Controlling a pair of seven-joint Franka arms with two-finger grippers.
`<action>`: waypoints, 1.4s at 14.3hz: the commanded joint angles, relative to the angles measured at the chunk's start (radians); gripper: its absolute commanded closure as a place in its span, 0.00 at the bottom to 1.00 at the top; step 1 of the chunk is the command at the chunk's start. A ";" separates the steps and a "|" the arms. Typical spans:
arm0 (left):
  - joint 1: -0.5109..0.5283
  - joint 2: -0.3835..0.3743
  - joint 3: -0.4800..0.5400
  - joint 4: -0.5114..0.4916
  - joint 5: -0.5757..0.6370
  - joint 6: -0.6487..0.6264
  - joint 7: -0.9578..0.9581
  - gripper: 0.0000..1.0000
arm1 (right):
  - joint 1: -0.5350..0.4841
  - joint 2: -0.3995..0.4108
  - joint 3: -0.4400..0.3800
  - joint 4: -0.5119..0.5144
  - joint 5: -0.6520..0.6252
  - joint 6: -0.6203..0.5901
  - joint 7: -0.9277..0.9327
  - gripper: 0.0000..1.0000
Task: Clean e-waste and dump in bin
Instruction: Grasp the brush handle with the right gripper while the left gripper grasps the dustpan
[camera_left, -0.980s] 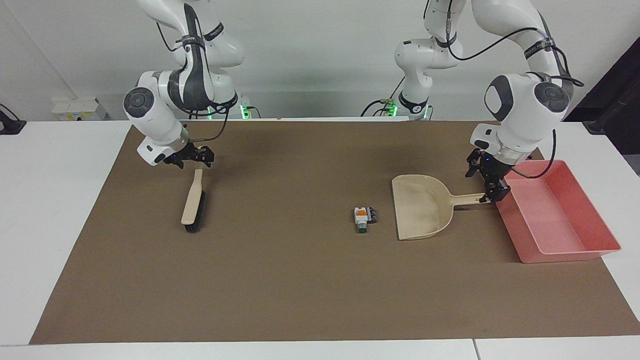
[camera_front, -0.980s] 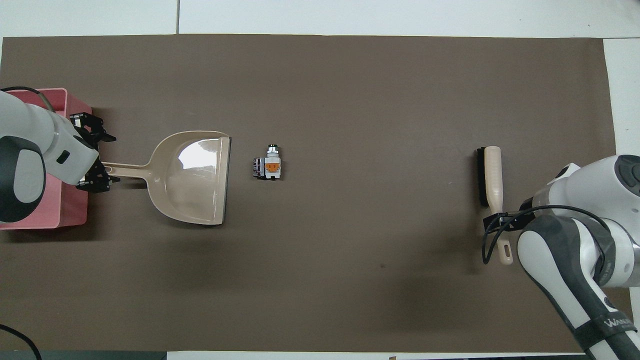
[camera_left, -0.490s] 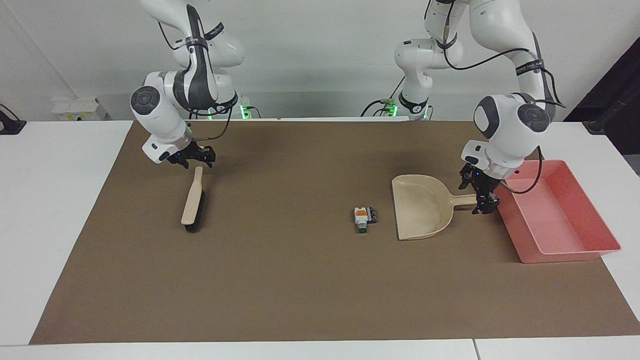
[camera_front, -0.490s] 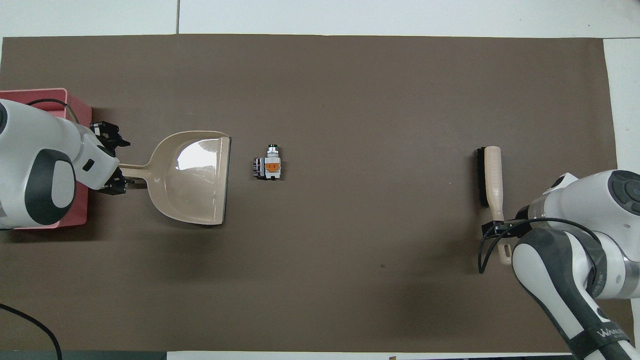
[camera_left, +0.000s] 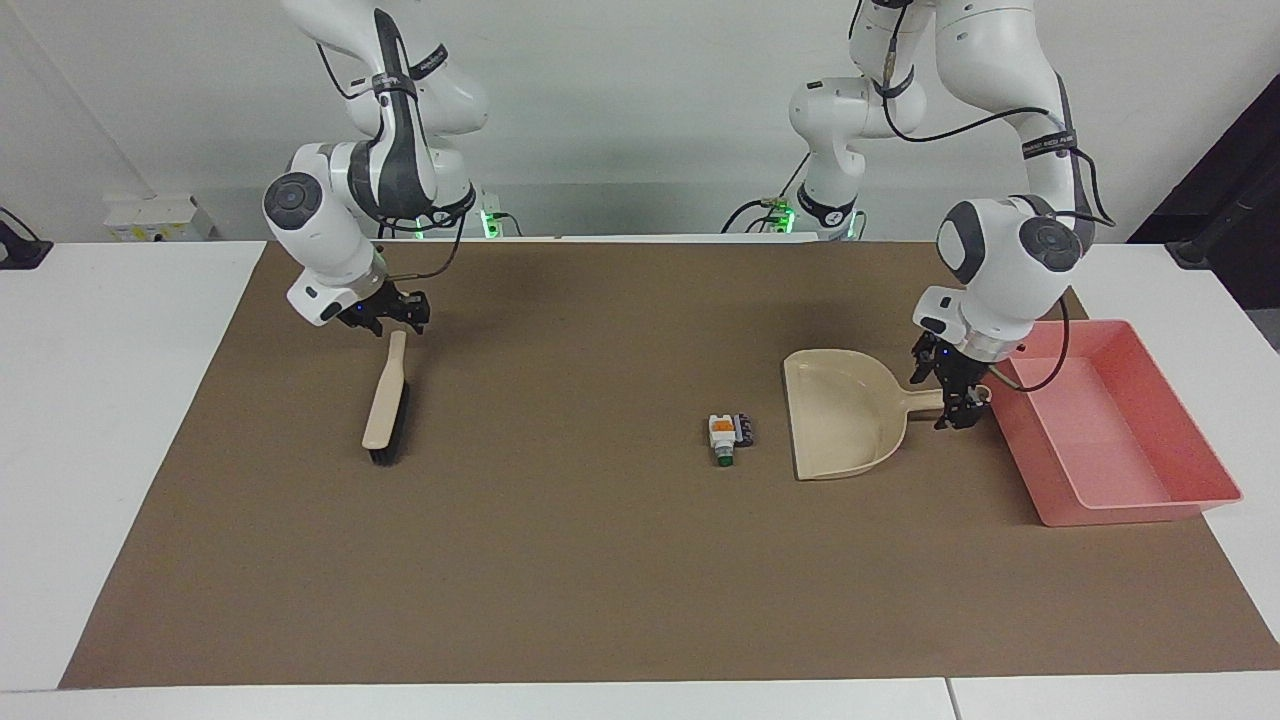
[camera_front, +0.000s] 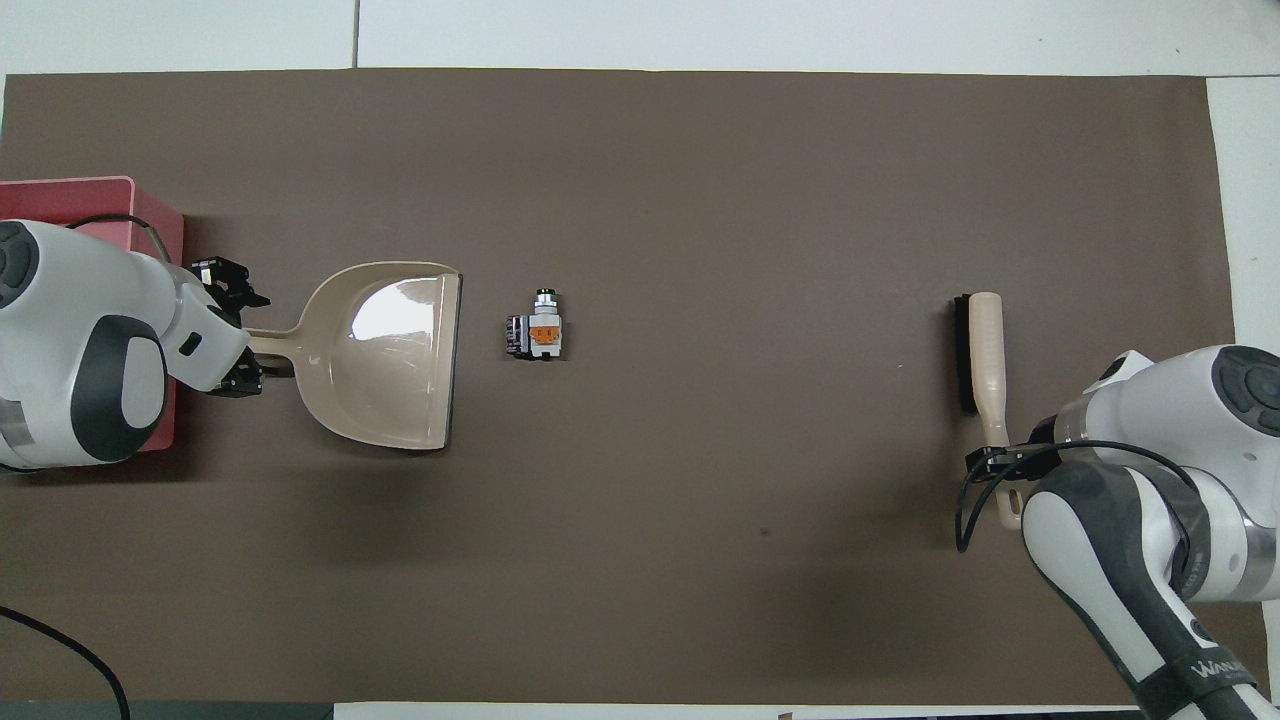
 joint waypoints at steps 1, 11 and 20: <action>-0.012 -0.010 0.008 -0.028 0.004 0.027 0.010 0.14 | 0.002 -0.032 0.000 -0.031 0.010 0.024 -0.022 0.45; -0.026 -0.004 0.008 -0.014 0.004 0.010 0.010 0.75 | 0.032 -0.001 0.000 0.048 0.008 -0.026 -0.011 1.00; -0.066 -0.008 0.008 0.089 0.196 -0.112 0.010 1.00 | 0.161 0.124 0.008 0.386 0.010 -0.295 0.076 1.00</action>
